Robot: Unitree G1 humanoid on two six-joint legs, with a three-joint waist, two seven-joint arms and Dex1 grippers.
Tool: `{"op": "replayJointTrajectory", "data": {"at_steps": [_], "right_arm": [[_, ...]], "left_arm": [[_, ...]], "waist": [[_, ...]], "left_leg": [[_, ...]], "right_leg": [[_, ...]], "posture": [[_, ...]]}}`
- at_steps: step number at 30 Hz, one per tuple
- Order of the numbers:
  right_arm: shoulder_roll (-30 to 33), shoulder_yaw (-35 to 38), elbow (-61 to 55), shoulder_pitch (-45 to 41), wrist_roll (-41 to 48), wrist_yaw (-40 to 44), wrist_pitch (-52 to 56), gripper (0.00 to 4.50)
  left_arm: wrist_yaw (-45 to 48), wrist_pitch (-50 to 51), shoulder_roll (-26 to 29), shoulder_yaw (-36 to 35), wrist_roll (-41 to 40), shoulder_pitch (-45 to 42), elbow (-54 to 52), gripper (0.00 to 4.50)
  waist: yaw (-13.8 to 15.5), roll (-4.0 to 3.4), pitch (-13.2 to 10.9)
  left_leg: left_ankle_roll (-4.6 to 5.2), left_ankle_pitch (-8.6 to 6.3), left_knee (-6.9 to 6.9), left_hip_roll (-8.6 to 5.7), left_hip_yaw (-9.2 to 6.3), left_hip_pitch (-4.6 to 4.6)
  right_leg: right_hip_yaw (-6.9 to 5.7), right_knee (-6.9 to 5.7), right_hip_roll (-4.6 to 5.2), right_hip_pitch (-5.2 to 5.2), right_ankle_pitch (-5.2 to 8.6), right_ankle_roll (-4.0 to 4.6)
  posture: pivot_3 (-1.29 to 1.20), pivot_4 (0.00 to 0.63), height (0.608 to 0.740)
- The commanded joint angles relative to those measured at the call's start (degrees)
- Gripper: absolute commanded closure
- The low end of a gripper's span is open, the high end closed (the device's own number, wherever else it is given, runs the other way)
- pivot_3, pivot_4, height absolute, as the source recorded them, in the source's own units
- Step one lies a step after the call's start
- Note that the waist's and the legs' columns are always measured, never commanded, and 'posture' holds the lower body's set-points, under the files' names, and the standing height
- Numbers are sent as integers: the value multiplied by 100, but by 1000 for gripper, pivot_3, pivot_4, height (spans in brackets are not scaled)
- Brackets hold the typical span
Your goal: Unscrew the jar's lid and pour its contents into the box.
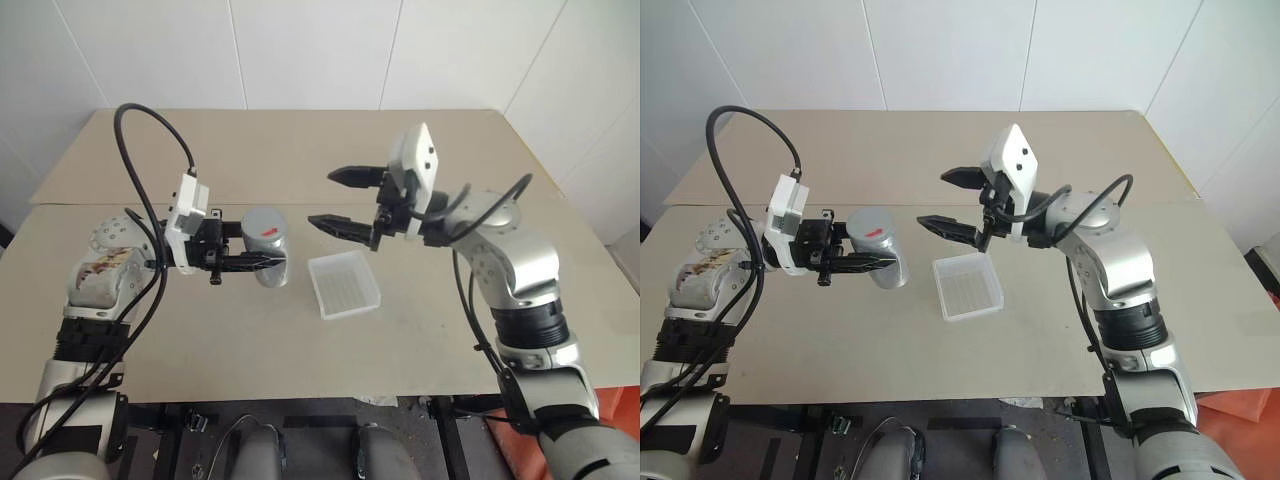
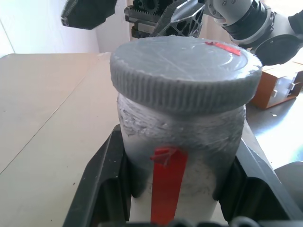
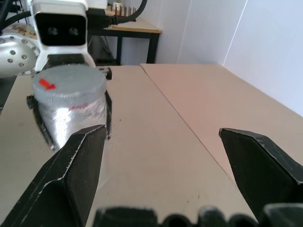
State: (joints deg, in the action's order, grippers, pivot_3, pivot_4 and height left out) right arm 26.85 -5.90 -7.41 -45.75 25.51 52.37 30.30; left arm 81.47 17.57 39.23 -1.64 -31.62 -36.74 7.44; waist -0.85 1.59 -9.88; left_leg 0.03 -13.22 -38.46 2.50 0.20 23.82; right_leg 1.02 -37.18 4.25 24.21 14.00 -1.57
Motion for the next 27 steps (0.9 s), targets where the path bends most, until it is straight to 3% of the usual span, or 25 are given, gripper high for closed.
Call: {"op": "replayJointTrajectory", "data": {"at_steps": [1, 8, 17, 27], "right_arm": [[71, 137, -749, 38, 379, 203, 33, 43], [-422, -242, -1136, -153, 423, -245, 400, 43], [-1157, -815, -344, -769, -406, -1021, 407, 43], [-1122, -654, -105, -737, -543, -990, 341, 43]], "left_arm": [[-90, -51, -85, -104, -42, -133, -46, 2576], [-191, -126, -402, 6, 77, -316, 140, 2576], [-154, -135, -544, 58, 121, -418, 161, 2576], [-106, -144, -416, -12, 107, -323, 102, 2576]], "waist": [[2, 0, 0], [-12, 0, 0], [-3, 0, 0], [-2, 0, 0]], "left_leg": [[0, 0, 0, 0, 0, 0], [0, 0, -2, 1, -2, -3], [0, 0, -3, 0, -2, -2], [0, 0, -3, 0, -2, 1]], "right_leg": [[0, -1, 0, 0, 0, 0], [-1, -5, -2, -2, 0, 0], [-1, -4, -1, -1, 0, 0], [-2, -3, -1, 1, 0, 0]], "posture": [[0, 150, 740], [0, 150, 740], [0, 150, 740], [0, 150, 740]]}}
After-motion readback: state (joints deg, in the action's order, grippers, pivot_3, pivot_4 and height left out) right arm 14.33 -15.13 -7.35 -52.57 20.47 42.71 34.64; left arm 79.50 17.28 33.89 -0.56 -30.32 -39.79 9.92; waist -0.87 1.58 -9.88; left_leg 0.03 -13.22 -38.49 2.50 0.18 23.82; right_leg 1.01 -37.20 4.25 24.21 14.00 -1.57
